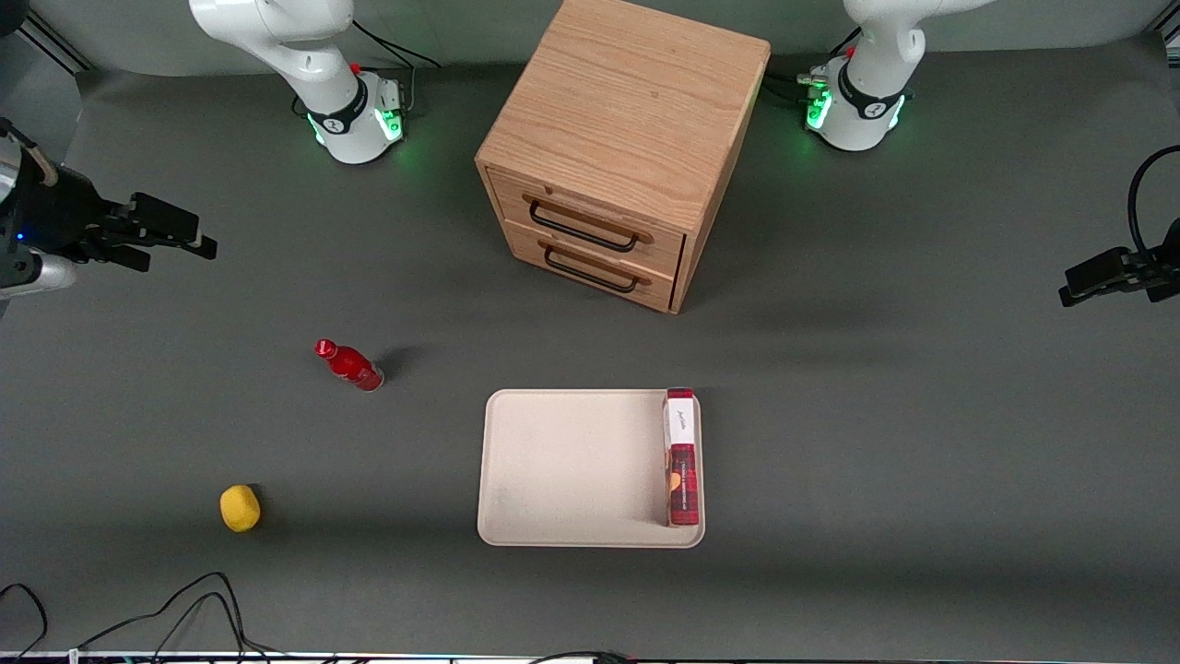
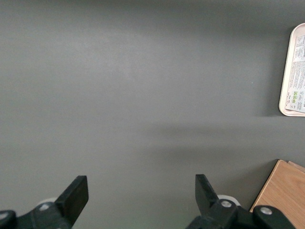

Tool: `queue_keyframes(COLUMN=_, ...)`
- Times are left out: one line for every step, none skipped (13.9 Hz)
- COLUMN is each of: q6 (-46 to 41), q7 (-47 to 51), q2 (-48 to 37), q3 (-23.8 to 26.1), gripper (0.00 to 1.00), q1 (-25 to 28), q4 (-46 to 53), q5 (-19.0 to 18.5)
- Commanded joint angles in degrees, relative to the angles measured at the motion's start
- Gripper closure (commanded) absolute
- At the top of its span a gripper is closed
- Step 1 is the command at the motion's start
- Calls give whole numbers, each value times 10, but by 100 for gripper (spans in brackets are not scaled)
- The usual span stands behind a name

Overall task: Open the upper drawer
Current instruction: 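Move the right gripper toward the wooden cabinet's drawer handles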

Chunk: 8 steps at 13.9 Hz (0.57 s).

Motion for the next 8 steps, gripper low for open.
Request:
queue_keyframes(q6=0, q7=5, q2=14, q3=26, gripper=0, q1=16, q4=25, q5=3)
queue_keyframes(q6=-1, q7=5, q2=17, q3=32, gripper=0, q1=26, q4=30, q5=-2)
queue_keyframes(q6=-1, q7=4, q2=18, q3=34, gripper=0, q1=35, q4=31, q5=1)
queue_keyframes(q6=-1, q7=4, q2=21, q3=41, gripper=0, q1=56, q4=31, q5=-3)
queue_keyframes(q6=0, q7=4, q2=28, q3=42, gripper=0, q1=77, q4=31, q5=-6)
queue_keyframes(q6=1, q7=-2, q2=37, q3=43, gripper=0, q1=98, q4=31, q5=-13)
queue_keyframes(q6=3, q7=-30, q2=43, q3=43, gripper=0, q1=114, q4=31, q5=-14)
queue_keyframes(q6=13, q7=-66, q2=43, q3=43, gripper=0, q1=131, q4=31, q5=-14)
